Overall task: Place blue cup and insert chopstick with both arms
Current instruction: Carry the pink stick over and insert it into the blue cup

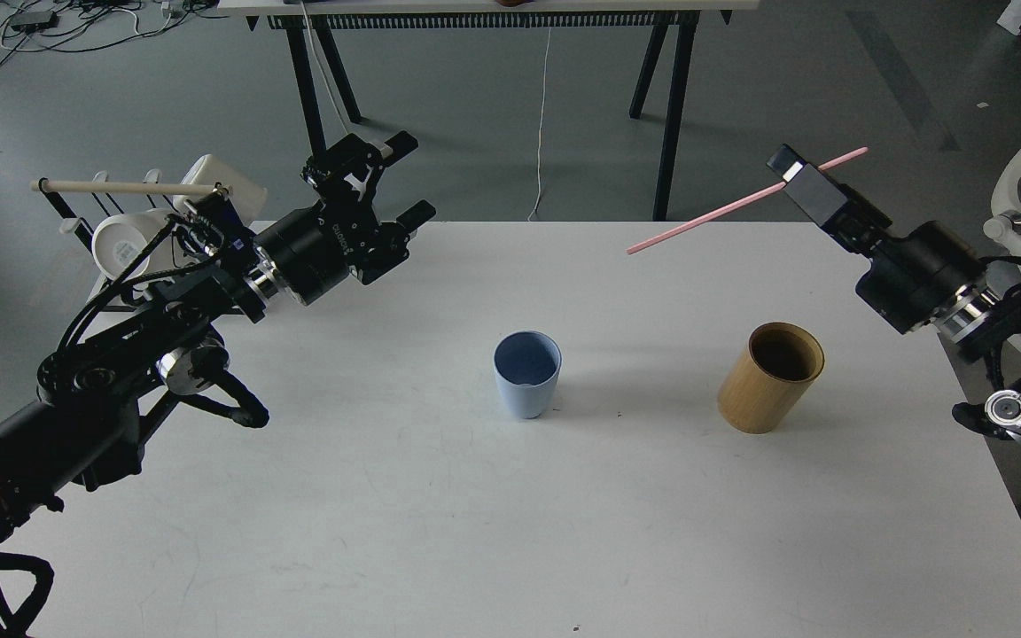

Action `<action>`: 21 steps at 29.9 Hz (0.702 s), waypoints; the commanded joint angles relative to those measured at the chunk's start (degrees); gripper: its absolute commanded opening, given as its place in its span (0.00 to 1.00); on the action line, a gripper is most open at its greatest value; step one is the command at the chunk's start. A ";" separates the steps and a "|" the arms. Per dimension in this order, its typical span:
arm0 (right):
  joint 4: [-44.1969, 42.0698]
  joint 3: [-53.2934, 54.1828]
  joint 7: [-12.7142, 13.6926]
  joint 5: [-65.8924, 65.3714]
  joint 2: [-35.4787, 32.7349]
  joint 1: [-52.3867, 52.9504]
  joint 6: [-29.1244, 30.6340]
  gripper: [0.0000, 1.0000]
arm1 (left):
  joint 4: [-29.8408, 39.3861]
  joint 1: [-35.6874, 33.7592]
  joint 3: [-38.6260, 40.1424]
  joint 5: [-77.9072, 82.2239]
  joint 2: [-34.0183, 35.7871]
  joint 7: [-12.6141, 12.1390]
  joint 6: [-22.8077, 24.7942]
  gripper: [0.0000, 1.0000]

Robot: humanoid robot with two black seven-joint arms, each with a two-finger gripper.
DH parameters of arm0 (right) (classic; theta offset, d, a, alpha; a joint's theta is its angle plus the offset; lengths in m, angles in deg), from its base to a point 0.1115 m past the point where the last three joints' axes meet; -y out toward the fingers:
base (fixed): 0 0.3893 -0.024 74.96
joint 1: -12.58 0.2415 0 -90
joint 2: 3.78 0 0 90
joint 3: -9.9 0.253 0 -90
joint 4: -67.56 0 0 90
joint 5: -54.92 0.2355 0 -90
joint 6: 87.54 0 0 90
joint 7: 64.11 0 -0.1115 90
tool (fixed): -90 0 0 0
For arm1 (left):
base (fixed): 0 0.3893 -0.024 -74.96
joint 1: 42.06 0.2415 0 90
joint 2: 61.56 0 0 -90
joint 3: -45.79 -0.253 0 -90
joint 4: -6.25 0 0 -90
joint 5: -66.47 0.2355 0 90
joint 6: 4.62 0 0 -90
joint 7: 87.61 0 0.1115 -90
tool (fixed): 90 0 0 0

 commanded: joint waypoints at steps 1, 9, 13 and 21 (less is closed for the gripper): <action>-2.38 -4.91 0.00 0.03 3.85 4.35 0.00 0.01 | -0.18 0.23 -0.01 0.01 0.04 0.00 0.00 0.94; -5.37 -14.14 0.00 0.03 9.74 10.60 0.00 0.01 | -1.23 0.31 -0.01 0.01 -0.31 0.00 0.00 0.95; -6.96 -17.13 0.00 -0.06 12.29 12.09 0.00 0.01 | -1.23 0.31 -0.01 0.01 -0.22 0.00 0.00 0.95; -11.17 -20.21 0.00 -0.06 17.12 13.06 0.00 0.02 | -1.49 1.02 -0.01 0.01 -0.31 0.00 0.00 0.95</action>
